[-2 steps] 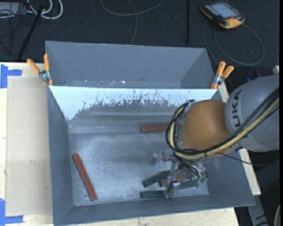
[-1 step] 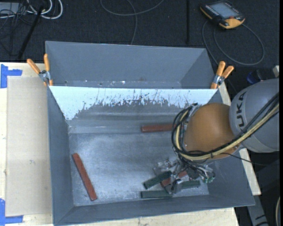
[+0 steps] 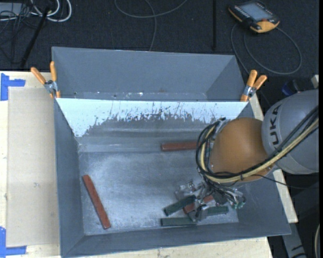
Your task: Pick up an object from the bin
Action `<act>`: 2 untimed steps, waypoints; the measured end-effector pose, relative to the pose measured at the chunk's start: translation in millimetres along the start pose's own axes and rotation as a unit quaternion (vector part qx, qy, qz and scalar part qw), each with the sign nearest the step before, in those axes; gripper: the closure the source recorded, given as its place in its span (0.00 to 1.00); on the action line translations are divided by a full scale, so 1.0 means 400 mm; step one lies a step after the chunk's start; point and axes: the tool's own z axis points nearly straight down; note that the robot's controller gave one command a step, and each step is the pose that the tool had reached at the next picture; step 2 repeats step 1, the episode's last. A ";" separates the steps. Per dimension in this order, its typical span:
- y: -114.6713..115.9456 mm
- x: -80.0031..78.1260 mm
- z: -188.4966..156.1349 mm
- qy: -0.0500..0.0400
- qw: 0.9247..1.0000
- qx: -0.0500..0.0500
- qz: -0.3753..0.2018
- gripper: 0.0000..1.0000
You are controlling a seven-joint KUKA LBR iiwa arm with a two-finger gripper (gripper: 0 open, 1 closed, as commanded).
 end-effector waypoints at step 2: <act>0.067 -0.053 -0.311 0.000 1.000 0.000 0.025 1.00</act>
Offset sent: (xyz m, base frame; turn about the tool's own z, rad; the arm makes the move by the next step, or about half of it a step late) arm 0.0000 0.0000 0.0000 0.0000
